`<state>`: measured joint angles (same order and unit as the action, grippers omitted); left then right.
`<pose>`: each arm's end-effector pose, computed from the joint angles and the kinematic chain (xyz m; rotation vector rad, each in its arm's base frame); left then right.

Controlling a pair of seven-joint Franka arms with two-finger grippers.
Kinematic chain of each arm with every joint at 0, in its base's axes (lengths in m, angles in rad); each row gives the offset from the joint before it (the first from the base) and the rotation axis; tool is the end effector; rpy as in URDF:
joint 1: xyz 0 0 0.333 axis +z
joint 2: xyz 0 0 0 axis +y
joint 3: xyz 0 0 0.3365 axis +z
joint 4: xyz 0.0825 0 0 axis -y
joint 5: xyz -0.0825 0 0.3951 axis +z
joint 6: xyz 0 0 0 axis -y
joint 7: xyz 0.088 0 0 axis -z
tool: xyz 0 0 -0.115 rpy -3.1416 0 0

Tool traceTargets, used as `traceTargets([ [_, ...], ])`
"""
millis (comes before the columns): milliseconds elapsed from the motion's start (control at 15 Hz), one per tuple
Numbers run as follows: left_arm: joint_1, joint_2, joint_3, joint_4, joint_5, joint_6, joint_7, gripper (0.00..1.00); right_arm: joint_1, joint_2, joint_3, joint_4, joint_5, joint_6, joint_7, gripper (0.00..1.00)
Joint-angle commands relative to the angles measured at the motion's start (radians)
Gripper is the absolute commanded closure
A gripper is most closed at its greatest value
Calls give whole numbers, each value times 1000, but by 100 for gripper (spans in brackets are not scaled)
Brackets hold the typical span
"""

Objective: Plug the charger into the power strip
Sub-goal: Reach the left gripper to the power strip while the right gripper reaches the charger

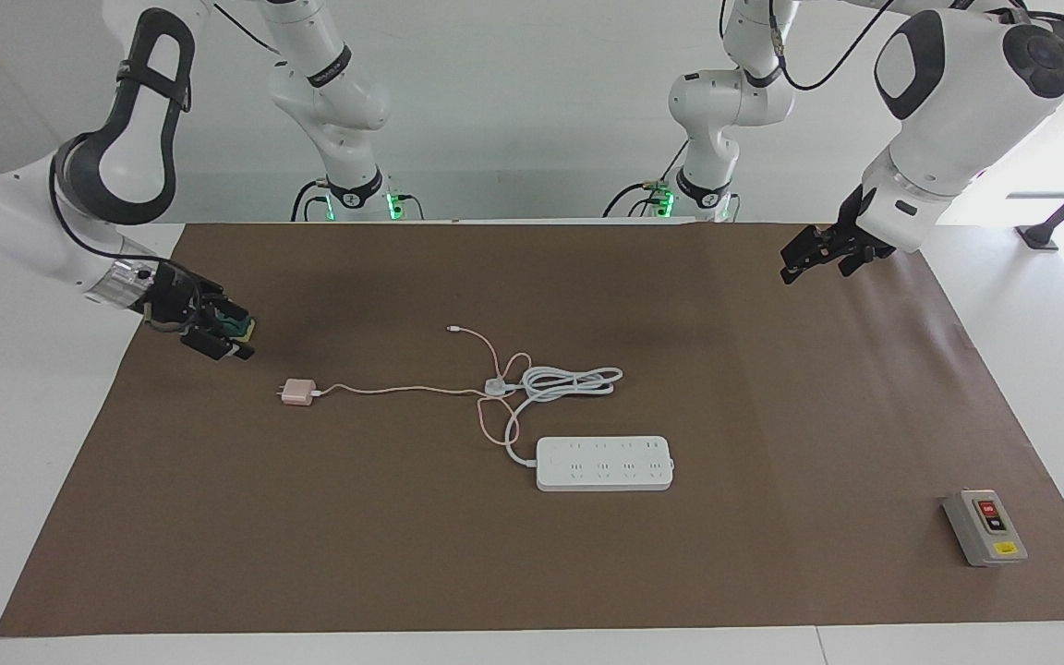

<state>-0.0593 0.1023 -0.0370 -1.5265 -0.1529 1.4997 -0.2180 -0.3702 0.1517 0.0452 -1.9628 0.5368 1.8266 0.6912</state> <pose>0.5838 -0.0738 0.5949 2.9929 0.1807 -0.2282 0.5558 -0.1400 0.3952 -2.1672 1.5331 0.5019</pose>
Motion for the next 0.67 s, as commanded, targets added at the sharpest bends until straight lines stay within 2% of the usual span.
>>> traceTargets([
  [0, 6, 16, 2, 35, -54, -13, 38, 0, -28, 61, 12, -27, 104, 34, 76, 0],
  [134, 19, 22, 3, 32, -133, -12, 42, 0, -45, 139, 12, -25, 140, 69, 70, 0],
  [401, 62, 60, 3, 31, -311, -9, 114, 0, -65, 215, 12, -28, 219, 60, 24, 0],
  [601, 59, 71, 3, 22, -465, 14, 143, 0, -56, 221, 12, -31, 256, 63, 14, 0],
])
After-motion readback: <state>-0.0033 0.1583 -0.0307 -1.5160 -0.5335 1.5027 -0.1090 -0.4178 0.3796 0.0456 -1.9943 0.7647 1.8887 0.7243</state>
